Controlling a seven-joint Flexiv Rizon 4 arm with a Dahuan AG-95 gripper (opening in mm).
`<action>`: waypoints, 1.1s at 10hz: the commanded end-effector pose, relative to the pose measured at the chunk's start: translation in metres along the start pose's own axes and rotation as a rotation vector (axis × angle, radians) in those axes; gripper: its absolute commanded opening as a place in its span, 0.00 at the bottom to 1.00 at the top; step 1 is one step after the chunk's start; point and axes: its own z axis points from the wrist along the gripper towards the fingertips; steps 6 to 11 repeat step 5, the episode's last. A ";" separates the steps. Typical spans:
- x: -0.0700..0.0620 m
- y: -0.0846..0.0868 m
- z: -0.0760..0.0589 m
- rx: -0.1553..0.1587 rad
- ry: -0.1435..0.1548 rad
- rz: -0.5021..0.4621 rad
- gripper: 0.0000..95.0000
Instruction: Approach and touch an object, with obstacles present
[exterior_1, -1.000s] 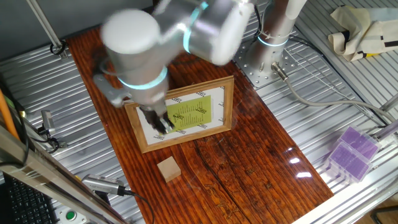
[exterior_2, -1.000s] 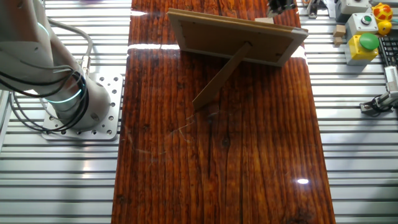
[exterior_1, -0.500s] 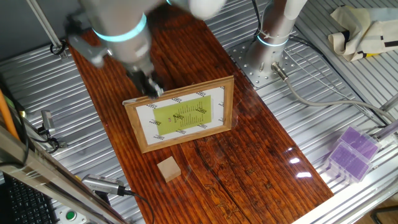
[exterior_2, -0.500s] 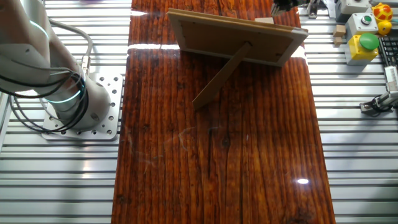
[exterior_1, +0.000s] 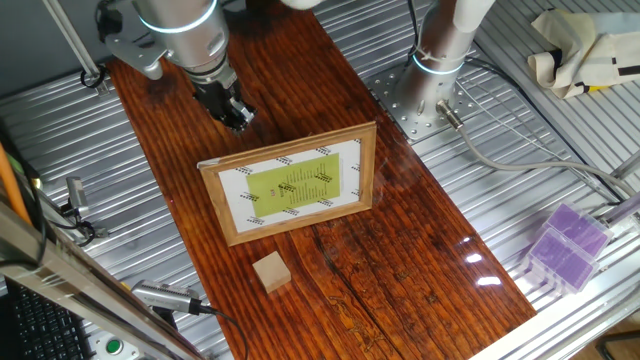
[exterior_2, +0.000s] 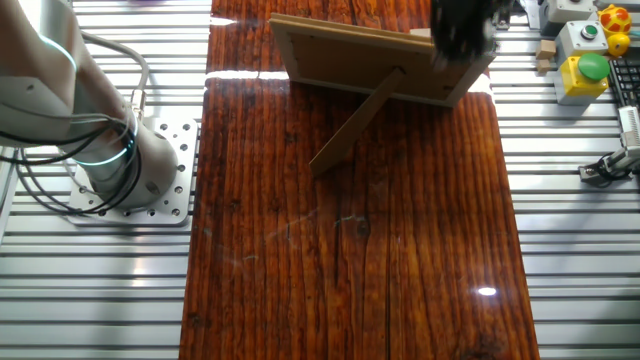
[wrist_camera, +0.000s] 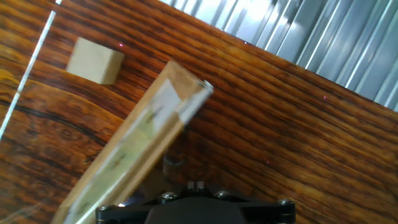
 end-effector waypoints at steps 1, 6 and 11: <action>0.002 -0.005 0.012 -0.008 0.001 0.009 0.00; 0.007 -0.008 0.024 -0.018 -0.005 -0.005 0.00; 0.007 -0.008 0.024 -0.018 -0.005 -0.005 0.00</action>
